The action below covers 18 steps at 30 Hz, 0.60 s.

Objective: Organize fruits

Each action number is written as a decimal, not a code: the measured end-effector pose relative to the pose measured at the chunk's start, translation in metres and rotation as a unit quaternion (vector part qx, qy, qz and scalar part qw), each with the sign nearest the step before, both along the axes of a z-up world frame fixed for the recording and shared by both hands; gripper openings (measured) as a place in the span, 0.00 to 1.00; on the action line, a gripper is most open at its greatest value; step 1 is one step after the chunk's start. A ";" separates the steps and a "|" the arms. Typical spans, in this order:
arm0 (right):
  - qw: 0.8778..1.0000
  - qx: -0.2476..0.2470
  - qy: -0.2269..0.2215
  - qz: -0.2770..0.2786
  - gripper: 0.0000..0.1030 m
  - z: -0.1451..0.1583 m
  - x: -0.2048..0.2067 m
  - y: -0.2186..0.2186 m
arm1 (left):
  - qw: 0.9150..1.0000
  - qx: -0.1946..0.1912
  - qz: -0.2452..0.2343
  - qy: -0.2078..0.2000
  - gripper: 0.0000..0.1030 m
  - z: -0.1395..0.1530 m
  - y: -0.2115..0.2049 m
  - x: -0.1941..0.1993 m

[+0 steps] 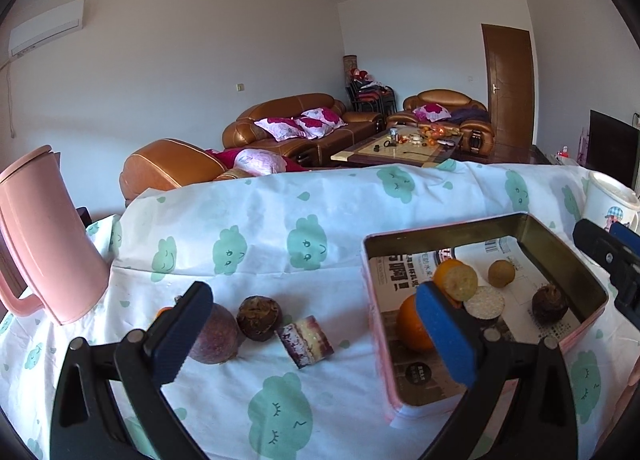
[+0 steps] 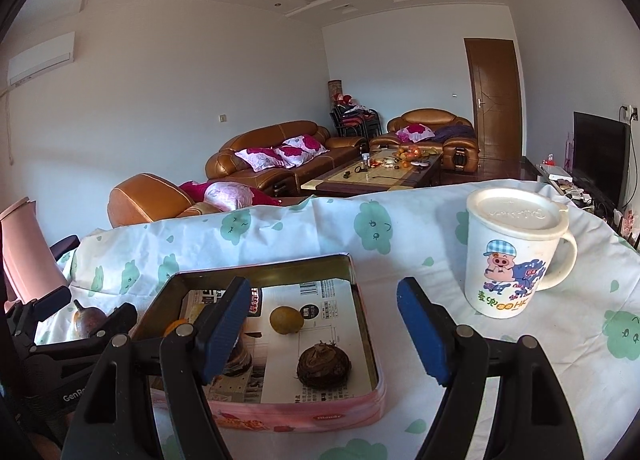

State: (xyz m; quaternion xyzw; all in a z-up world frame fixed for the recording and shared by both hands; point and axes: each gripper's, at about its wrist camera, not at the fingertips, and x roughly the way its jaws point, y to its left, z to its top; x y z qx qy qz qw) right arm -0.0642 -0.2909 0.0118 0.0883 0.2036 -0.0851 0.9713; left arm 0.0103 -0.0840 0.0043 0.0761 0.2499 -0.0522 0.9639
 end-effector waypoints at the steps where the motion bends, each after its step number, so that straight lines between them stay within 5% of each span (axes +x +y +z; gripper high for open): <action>1: 1.000 -0.001 0.002 0.002 0.74 0.000 0.000 0.002 | 1.000 0.001 0.003 0.003 1.00 -0.001 0.005 0.001; 13: 0.997 -0.026 0.014 0.075 0.74 0.000 -0.006 0.062 | 0.996 -0.048 0.014 0.079 1.00 -0.015 0.081 0.026; 18: 0.993 -0.033 0.019 0.111 0.74 -0.002 -0.008 0.086 | 0.983 -0.108 0.009 0.147 0.87 -0.031 0.104 0.053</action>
